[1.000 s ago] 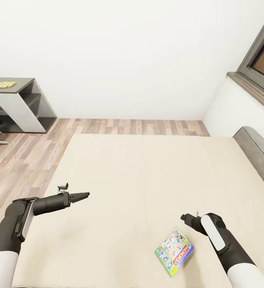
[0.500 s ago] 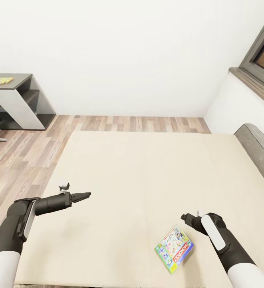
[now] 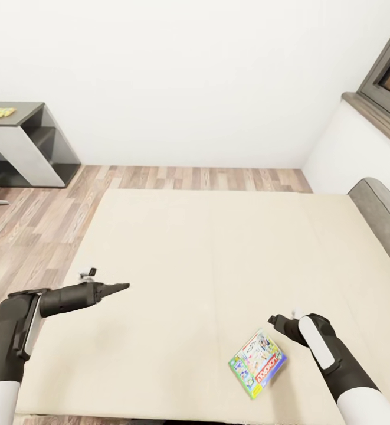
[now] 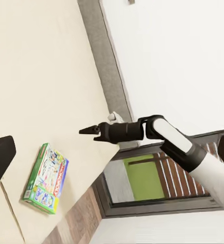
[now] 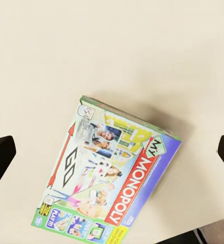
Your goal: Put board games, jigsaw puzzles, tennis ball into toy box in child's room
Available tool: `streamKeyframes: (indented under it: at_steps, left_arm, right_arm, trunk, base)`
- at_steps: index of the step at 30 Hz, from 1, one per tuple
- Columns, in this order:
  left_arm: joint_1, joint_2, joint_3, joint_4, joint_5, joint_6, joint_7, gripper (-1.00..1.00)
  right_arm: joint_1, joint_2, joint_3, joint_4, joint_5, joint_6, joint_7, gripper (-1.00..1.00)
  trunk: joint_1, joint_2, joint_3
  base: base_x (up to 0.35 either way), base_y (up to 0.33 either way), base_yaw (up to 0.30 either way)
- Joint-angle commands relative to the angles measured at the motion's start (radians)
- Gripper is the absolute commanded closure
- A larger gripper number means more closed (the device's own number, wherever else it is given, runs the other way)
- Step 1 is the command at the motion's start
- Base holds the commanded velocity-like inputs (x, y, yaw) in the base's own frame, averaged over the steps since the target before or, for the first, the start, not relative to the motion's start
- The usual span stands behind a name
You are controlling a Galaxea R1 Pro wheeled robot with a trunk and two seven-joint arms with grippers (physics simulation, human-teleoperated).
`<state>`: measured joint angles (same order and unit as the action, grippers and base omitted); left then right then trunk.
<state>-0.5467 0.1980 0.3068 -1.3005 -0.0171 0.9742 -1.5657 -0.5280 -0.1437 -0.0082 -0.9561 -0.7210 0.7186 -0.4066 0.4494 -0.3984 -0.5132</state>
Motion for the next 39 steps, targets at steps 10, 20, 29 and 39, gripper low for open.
streamKeyframes:
  at_steps: [10,20,29,39]
  left_arm:
    - [0.088,-0.004,0.003,-0.174,0.001,0.045,-0.005,-1.00]
    - [0.100,-0.007,0.009,-0.181,0.002,0.037,-0.005,-1.00]
    - [0.100,-0.006,0.011,-0.181,0.002,0.038,-0.005,-1.00]
    - [0.100,-0.006,0.012,-0.181,0.002,0.041,-0.005,-1.00]
  right_arm:
    - [0.000,-0.027,-0.002,-0.001,-0.021,0.005,-0.004,-1.00]
    - [0.001,-0.034,-0.002,0.000,-0.016,0.003,0.102,-1.00]
    - [0.000,-0.035,-0.003,0.001,-0.016,0.002,0.117,-1.00]
    - [-0.004,-0.034,-0.004,0.039,-0.015,0.001,0.118,-1.00]
  trunk:
    - [0.001,-0.002,-0.018]
    - [0.001,-0.002,-0.034]
    - [0.001,-0.002,-0.049]
    - [0.001,-0.002,-0.065]
  base:
    - [0.000,0.000,0.000]
    - [0.000,0.000,0.000]
    - [0.000,0.000,0.000]
    - [0.000,0.000,0.000]
